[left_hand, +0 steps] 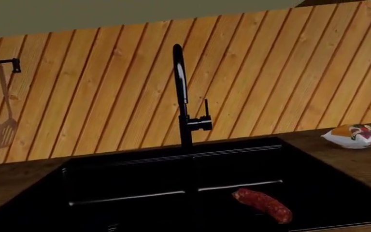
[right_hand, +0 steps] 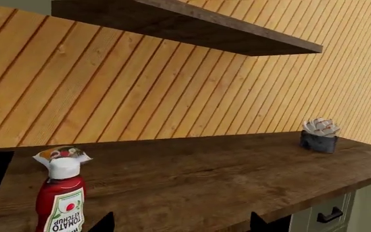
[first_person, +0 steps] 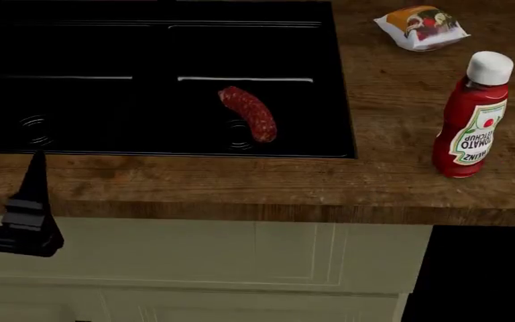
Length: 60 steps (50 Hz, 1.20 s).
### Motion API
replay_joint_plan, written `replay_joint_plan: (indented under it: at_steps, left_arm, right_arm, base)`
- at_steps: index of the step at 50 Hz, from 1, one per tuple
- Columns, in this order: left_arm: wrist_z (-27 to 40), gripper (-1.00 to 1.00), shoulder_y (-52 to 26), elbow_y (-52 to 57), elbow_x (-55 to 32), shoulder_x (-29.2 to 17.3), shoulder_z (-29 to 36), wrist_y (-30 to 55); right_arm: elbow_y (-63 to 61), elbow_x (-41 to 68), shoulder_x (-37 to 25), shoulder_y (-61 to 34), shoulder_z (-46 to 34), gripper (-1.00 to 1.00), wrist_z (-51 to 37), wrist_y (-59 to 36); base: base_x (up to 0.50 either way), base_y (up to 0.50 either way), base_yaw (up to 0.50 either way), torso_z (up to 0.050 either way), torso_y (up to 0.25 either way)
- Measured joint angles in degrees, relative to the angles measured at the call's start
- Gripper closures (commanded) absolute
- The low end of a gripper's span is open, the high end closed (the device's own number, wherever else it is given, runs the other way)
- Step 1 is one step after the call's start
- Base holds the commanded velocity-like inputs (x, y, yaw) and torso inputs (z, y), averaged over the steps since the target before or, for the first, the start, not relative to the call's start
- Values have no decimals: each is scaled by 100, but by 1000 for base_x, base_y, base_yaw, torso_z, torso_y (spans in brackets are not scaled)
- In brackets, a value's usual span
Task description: Pick the ketchup from the counter and place it in the sink
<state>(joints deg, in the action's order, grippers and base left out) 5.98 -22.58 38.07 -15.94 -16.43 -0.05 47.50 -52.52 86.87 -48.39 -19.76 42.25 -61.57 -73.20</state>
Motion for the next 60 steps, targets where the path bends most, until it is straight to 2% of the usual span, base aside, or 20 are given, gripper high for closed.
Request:
replay_joint_plan:
  at_steps: [15, 25, 38, 60]
  left_arm:
    - [-202, -100, -1770, 165, -911, 166, -194, 1764]
    - [-323, -100, -2581, -253, -1244, 331, -280, 2282]
    - [-346, -100, -2922, -454, -1439, 416, -378, 2527]
    - [-265, -100, -2979, -388, -1623, 433, -503, 2672]
  right_arm:
    - [118, 87, -107, 244, 487, -100, 118, 5]
    - [246, 218, -229, 176, 453, -100, 87, 90]
    - [298, 770, -505, -105, 176, -100, -288, 362]
    - [297, 999, -553, -35, 364, -100, -283, 459]
  base:
    - [0, 0, 0, 0, 0]
    - [0, 0, 0, 0, 0]
    - [112, -62, 0, 0, 0]
    - [239, -290, 0, 0, 0]
